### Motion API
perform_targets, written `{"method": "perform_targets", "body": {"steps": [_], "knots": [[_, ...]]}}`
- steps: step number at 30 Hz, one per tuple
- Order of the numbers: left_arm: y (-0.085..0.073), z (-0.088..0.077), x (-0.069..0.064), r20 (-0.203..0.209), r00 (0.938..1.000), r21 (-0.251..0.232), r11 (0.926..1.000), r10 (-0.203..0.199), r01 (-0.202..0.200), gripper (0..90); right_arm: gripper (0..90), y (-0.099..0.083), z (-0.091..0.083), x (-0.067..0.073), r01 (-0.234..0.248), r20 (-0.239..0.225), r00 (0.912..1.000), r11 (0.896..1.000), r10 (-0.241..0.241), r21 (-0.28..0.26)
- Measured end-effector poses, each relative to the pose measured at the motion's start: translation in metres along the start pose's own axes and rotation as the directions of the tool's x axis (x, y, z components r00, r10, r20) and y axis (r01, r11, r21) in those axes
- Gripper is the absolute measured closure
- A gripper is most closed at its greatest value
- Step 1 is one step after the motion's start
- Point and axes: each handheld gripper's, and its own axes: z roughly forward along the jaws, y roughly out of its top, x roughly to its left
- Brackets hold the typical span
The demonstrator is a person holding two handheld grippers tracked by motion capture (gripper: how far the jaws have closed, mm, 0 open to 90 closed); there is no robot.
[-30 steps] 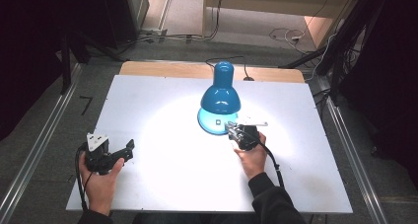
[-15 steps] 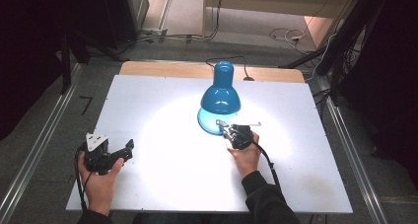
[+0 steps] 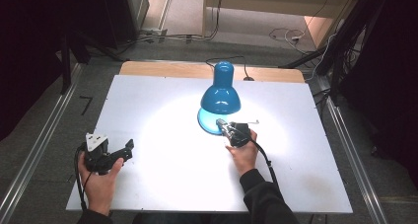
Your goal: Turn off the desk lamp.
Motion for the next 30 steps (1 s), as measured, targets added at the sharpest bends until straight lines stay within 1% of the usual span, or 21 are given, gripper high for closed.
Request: {"method": "perform_targets", "body": {"steps": [10, 16, 18, 23, 28, 30], "knots": [[-0.0003, 0.0, -0.0002, -0.001, 1.0, 0.003, 1.0, 0.0, 0.0, 13.0, 87.8, 0.0008, 0.0042, -0.0012, -0.003, -0.002, 1.0, 1.0, 0.003, -0.012], [-0.0002, -0.0009, -0.0004, 0.0, 1.0, -0.004, 1.0, -0.004, 0.004, 13.0, 88.1, 0.0006, 0.0056, -0.0029, -0.007, -0.002, 1.0, 1.0, 0.007, -0.022], [-0.0002, -0.0011, -0.0003, 0.001, 1.0, -0.004, 1.0, -0.002, 0.002, 13.0, 88.1, 0.0005, 0.0058, -0.0023, 0.0, 0.002, 1.0, 1.0, 0.0, -0.023], [-0.0001, -0.0007, -0.0008, 0.003, 1.0, -0.004, 1.0, -0.001, 0.001, 13.0, 88.1, 0.0009, 0.0064, -0.0018, 0.0, 0.002, 1.0, 1.0, 0.0, -0.024], [-0.0003, -0.0006, -0.0011, 0.003, 1.0, -0.003, 1.0, 0.0, 0.0, 13.0, 88.1, 0.0016, 0.0074, -0.0019, -0.003, -0.001, 1.0, 1.0, 0.003, -0.026], [-0.0003, -0.0007, -0.0007, 0.002, 1.0, -0.004, 1.0, -0.001, 0.001, 13.0, 88.2, 0.0021, 0.0081, -0.0018, -0.011, -0.002, 0.9999, 1.0, 0.011, -0.029]]}}
